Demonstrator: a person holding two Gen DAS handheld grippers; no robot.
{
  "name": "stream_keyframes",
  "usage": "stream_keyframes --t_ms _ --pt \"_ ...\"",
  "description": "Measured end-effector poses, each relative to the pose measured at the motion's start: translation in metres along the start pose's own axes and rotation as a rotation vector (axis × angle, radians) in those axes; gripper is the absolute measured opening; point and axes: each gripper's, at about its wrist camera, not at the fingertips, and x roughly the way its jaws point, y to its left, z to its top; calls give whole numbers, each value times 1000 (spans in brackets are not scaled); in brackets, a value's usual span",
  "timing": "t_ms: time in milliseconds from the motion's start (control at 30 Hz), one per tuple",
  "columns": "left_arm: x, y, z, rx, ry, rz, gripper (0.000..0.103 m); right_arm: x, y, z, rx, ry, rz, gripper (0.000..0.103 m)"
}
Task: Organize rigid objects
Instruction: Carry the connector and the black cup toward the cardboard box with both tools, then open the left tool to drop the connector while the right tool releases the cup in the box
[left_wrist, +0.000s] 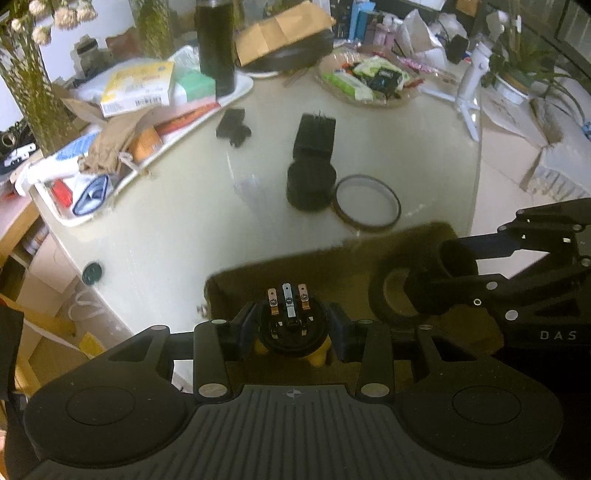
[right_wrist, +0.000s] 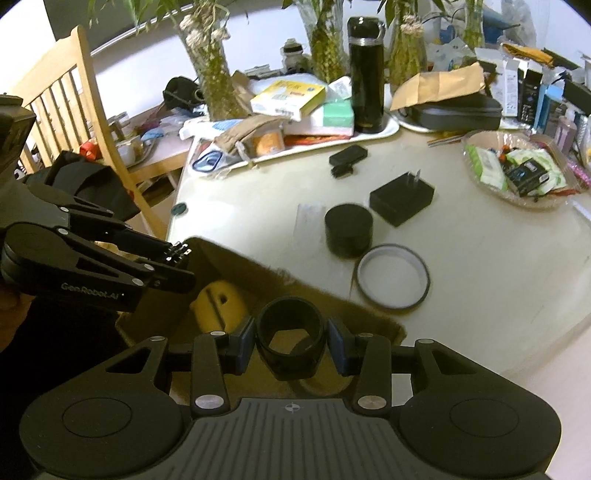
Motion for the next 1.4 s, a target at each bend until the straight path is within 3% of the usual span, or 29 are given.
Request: stream_keyframes --t_ms 500,767,800,833,867,900,1167,1300,1400 --pt "15 -11 -13 46 86 10 40 17 8 -15 -49 99 16 45" --pt "21 -11 -13 57 120 58 42 24 12 -18 -86 146 3 47" --pt "21 -11 -13 60 125 60 44 24 13 -18 -93 148 -5 58" --pt "21 -11 -13 65 128 61 57 25 14 -17 -102 150 -16 75" --pt "20 -12 -13 70 127 63 67 24 16 -17 -119 146 -30 82" --pt "19 -12 -13 77 124 66 70 23 17 -17 -132 139 -41 89" --pt "16 -15 -10 99 138 81 77 20 18 -15 -163 152 -68 103" --pt "14 -17 -9 109 144 85 77 19 18 -14 -167 158 -77 103" --pt "12 -18 -8 118 141 84 86 18 18 -14 -167 161 -82 103"
